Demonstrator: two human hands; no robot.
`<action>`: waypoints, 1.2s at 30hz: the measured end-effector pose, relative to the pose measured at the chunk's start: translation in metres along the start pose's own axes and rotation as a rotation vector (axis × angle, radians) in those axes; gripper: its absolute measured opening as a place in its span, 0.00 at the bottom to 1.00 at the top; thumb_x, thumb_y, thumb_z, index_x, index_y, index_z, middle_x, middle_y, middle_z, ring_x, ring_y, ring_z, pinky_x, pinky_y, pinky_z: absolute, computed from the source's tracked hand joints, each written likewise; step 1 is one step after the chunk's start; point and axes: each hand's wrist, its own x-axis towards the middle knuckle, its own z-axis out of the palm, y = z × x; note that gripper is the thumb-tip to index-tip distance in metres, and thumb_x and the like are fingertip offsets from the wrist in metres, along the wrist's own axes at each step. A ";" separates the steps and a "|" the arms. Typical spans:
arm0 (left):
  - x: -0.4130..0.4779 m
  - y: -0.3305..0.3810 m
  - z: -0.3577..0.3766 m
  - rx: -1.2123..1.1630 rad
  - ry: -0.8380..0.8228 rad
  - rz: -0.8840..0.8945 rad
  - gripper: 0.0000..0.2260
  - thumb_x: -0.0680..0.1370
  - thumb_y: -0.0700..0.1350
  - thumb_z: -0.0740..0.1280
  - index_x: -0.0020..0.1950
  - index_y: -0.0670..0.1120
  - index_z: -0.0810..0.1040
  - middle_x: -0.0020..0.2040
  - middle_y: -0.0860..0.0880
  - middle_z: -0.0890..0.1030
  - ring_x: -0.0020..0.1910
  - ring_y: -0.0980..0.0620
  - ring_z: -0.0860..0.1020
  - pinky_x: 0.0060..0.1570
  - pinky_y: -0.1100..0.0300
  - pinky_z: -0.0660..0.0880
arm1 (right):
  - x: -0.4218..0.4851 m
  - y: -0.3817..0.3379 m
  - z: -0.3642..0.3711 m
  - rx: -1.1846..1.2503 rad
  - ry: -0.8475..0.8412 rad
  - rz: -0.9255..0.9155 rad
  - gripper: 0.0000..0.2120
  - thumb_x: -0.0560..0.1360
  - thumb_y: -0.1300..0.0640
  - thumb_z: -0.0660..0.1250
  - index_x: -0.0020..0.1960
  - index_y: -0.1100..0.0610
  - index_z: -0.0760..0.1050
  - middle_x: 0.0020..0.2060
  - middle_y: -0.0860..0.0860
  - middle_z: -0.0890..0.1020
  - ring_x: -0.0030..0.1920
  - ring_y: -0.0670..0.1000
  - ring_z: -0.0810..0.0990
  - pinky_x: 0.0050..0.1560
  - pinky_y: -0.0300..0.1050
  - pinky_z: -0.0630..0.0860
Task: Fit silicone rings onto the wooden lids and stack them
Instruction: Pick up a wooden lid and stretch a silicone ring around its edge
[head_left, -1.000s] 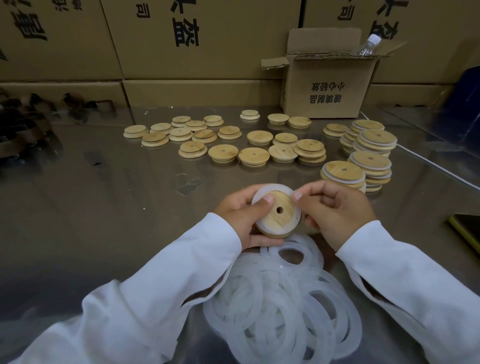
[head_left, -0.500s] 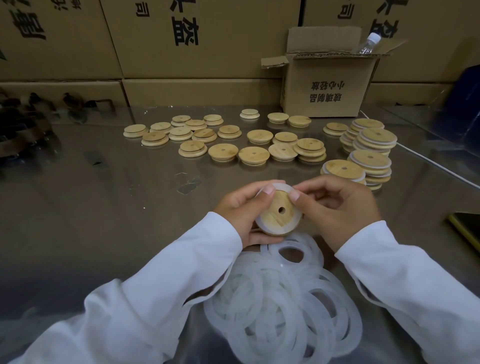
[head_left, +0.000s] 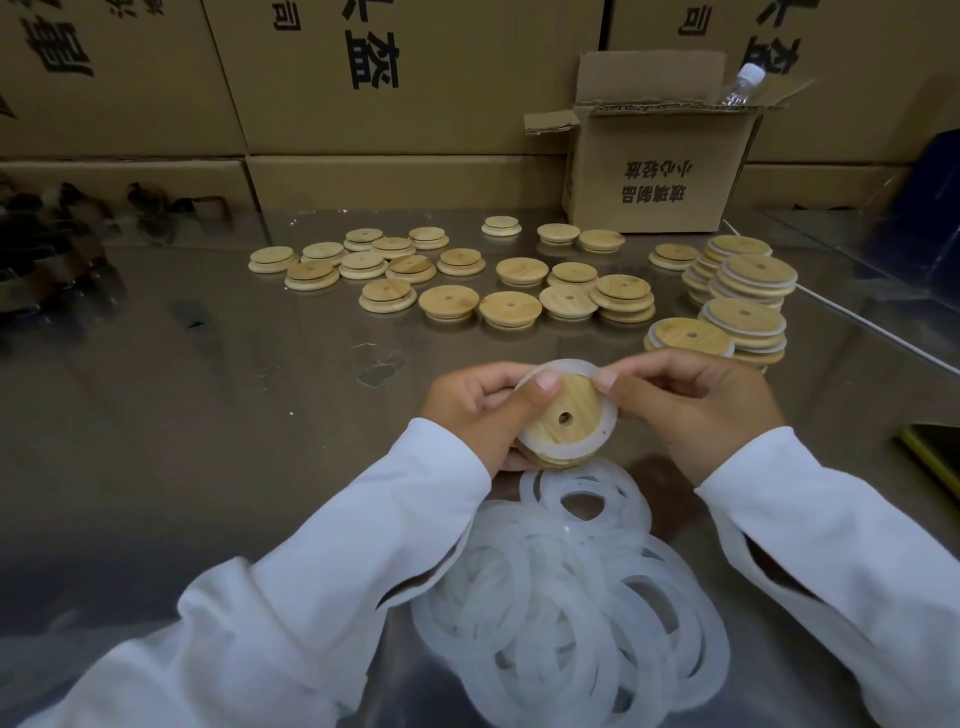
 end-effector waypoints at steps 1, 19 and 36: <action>0.000 0.000 0.000 0.000 -0.006 0.003 0.04 0.75 0.41 0.66 0.43 0.45 0.80 0.31 0.50 0.83 0.32 0.55 0.81 0.29 0.62 0.78 | 0.001 0.000 0.000 0.014 0.006 0.027 0.10 0.66 0.61 0.73 0.29 0.48 0.81 0.31 0.46 0.83 0.35 0.44 0.80 0.40 0.35 0.77; 0.001 0.002 -0.002 -0.018 -0.003 0.041 0.06 0.76 0.42 0.64 0.47 0.45 0.80 0.35 0.49 0.84 0.36 0.53 0.82 0.33 0.59 0.80 | 0.001 -0.007 -0.002 0.049 -0.103 0.027 0.07 0.69 0.63 0.69 0.34 0.53 0.79 0.32 0.49 0.81 0.35 0.45 0.79 0.41 0.31 0.77; 0.005 0.002 -0.008 -0.059 -0.012 0.076 0.08 0.71 0.45 0.66 0.47 0.46 0.80 0.38 0.48 0.84 0.39 0.50 0.83 0.34 0.57 0.80 | 0.003 -0.007 -0.004 0.019 -0.138 0.036 0.06 0.70 0.62 0.68 0.35 0.54 0.79 0.34 0.53 0.81 0.35 0.48 0.78 0.41 0.34 0.77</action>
